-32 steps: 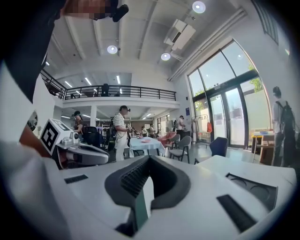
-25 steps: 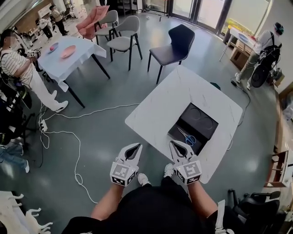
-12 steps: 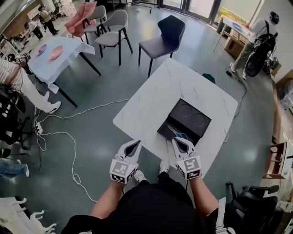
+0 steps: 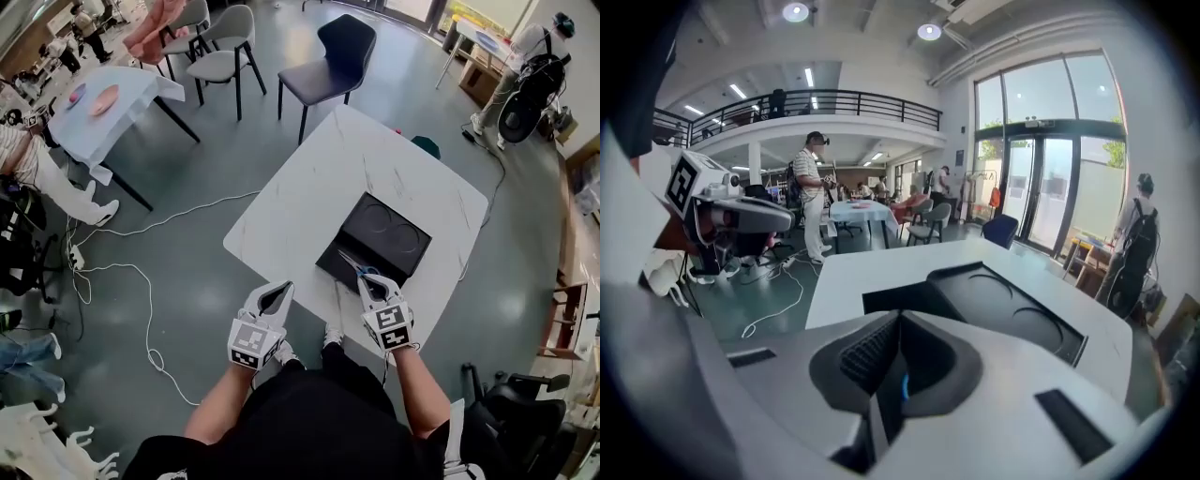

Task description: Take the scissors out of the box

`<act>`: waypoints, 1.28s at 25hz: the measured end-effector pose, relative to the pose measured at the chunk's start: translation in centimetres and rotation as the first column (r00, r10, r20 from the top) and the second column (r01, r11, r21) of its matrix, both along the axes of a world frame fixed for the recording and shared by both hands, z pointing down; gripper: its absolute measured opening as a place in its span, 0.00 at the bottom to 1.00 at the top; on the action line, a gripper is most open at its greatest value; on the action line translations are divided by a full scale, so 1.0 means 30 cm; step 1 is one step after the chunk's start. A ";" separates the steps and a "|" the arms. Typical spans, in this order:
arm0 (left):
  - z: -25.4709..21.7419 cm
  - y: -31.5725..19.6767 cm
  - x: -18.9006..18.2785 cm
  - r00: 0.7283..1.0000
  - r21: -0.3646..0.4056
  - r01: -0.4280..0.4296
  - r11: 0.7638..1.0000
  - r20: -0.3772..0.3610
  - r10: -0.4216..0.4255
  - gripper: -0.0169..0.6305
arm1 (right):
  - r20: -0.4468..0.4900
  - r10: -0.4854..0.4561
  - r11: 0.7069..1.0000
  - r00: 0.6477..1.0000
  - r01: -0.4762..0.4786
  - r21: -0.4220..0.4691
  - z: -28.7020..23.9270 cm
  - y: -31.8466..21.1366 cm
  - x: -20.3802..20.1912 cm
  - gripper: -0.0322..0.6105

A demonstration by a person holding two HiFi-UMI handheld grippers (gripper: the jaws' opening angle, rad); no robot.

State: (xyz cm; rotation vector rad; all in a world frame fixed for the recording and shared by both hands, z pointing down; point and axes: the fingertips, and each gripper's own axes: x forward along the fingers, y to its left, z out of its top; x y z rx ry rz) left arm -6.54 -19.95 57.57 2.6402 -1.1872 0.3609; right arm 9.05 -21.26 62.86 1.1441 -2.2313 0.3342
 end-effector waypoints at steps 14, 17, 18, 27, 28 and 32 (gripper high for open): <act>0.017 -0.016 0.031 1.000 -0.021 -0.010 1.000 -0.002 0.010 0.04 | -0.260 -0.149 0.965 0.954 0.083 -0.247 0.245 -0.024 0.087 0.23; 0.022 -0.022 0.036 1.000 -0.025 -0.011 1.000 -0.003 0.011 0.04 | -0.294 -0.177 0.956 0.939 0.092 -0.280 0.275 -0.034 0.095 0.23; 0.023 -0.023 0.037 1.000 -0.026 -0.013 1.000 -0.003 0.013 0.04 | -0.306 -0.188 0.951 0.933 0.096 -0.293 0.285 -0.037 0.096 0.23; 0.032 -0.046 0.040 1.000 -0.033 -0.013 0.999 -0.006 0.013 0.04 | -0.382 -0.247 0.917 0.891 0.086 -0.390 0.361 -0.059 0.110 0.22; 0.035 -0.046 0.038 1.000 -0.034 -0.013 0.999 -0.007 0.013 0.04 | -0.390 -0.253 0.913 0.886 0.086 -0.398 0.370 -0.061 0.110 0.22; 0.037 -0.052 0.030 1.000 -0.036 -0.006 0.999 -0.009 0.006 0.04 | -0.404 -0.291 0.883 0.867 0.080 -0.462 0.407 -0.055 0.109 0.22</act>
